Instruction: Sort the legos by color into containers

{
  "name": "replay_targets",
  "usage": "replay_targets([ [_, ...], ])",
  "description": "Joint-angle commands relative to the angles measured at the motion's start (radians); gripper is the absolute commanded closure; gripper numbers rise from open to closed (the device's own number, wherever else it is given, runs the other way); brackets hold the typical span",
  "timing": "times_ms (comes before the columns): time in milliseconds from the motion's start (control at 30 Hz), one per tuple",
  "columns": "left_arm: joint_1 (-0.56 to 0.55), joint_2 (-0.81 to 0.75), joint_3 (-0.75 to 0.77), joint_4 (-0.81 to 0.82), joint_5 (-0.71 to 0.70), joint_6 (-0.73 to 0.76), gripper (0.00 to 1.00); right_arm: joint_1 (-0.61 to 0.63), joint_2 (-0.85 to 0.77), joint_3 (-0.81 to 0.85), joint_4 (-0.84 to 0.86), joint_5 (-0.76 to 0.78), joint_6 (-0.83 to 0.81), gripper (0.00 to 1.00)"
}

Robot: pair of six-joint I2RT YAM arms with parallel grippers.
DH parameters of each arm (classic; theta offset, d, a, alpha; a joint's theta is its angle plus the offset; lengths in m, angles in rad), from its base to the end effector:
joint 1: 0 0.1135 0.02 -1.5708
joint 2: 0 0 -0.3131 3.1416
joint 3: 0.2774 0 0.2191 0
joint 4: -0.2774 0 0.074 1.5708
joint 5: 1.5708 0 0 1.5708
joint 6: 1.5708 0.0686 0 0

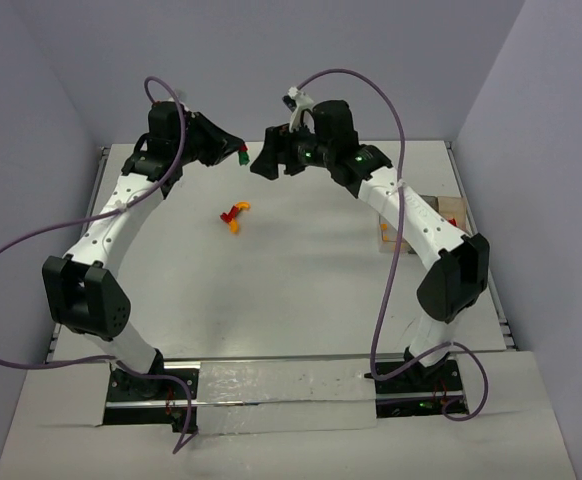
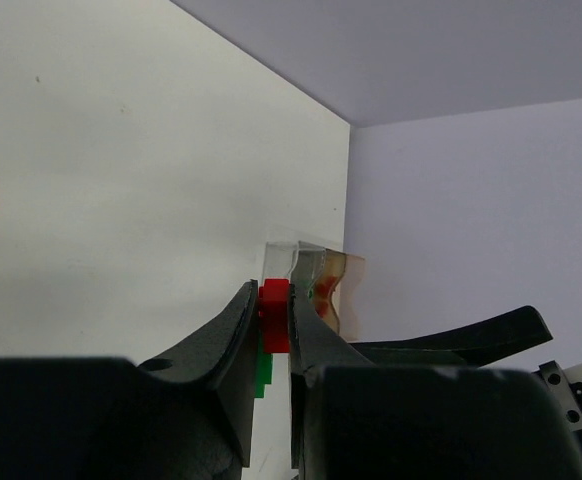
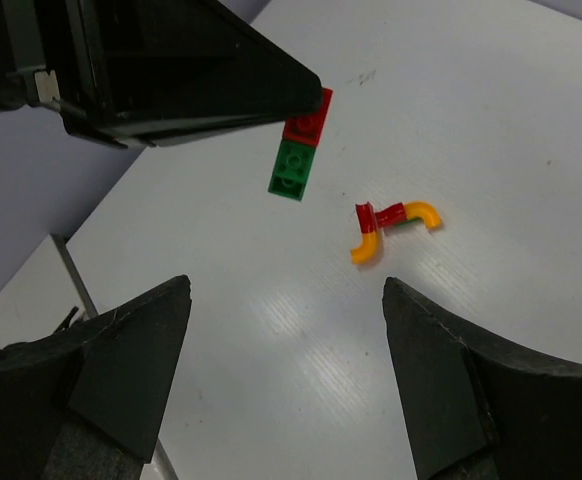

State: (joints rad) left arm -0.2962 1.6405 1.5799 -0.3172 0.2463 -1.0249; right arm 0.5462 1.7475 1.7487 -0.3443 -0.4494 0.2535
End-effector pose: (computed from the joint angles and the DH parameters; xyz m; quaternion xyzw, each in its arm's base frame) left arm 0.3647 -0.1288 0.4211 -0.2281 0.7917 -0.4223 0.3779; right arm 0.3379 0.2403 0.4363 -0.2432 0.7697 0.3864 0.4463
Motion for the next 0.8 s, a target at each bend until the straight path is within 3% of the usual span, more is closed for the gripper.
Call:
replay_targets([
  [0, -0.008, -0.007, 0.020, 0.059, 0.045, -0.053, 1.00, 0.028, 0.049, 0.092, 0.010, 0.095, -0.003, 0.16],
  [500, -0.035, 0.011, 0.012, 0.079, 0.089, -0.098, 1.00, 0.043, 0.120, 0.156, 0.007, 0.152, 0.022, 0.26],
  [633, -0.042, 0.016, 0.009, 0.079, 0.090, -0.099, 1.00, 0.043, 0.125, 0.158, 0.011, 0.143, 0.024, 0.38],
  [767, -0.048, 0.024, 0.012, 0.078, 0.087, -0.099, 1.00, 0.043, 0.132, 0.161, 0.012, 0.140, 0.025, 0.62],
])
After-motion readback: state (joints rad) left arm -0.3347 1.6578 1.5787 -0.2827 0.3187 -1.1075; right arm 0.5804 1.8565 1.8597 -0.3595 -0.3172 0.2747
